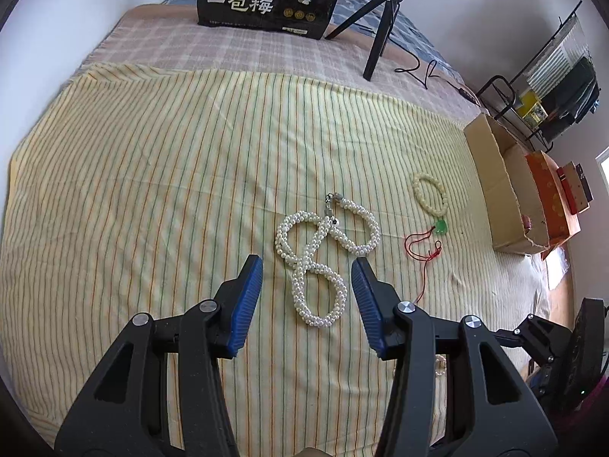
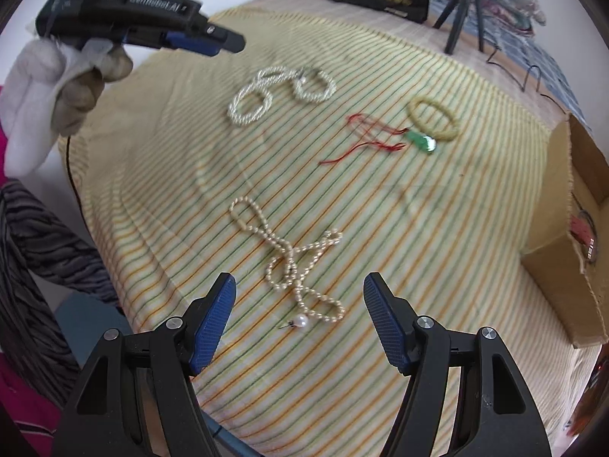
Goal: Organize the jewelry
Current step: 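Move both open tools back over the pearl necklaces, then grasp the twisted pearl necklace with the left tool while the right tool grasps the pearl strand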
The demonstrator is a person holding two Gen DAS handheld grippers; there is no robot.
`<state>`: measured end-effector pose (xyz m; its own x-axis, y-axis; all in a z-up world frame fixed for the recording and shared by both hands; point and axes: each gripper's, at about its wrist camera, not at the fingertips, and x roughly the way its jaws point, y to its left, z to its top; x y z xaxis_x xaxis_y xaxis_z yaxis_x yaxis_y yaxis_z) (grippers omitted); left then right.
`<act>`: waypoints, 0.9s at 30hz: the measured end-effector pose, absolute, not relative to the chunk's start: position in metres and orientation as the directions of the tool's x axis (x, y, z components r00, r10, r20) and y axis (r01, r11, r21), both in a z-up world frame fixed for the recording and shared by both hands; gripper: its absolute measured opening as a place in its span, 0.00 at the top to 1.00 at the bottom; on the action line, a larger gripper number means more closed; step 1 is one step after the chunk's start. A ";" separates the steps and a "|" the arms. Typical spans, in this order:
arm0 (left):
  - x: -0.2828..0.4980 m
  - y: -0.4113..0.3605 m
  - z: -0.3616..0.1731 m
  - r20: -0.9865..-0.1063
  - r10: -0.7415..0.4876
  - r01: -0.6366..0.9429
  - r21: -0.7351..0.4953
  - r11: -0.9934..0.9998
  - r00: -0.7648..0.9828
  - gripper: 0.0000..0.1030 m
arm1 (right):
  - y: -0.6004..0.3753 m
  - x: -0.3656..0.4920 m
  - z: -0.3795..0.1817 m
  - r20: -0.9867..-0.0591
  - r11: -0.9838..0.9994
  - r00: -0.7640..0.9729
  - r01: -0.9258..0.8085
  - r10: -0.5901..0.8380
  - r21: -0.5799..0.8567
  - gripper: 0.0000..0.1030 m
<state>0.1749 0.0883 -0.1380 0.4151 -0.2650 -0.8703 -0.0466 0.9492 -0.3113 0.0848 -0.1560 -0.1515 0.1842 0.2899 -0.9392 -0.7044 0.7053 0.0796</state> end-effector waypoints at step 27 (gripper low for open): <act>0.196 0.062 -0.174 -0.915 -0.250 -0.083 -0.289 0.954 0.315 0.52 | -0.129 0.103 -0.186 -0.966 0.696 0.140 -0.716 0.218 0.053 0.33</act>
<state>0.1959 0.0617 -0.1736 0.3154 -0.2499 -0.9155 -0.0835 0.9537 -0.2891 0.1035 -0.1293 -0.1861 0.1403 0.2180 -0.9658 -0.7163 0.6957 0.0529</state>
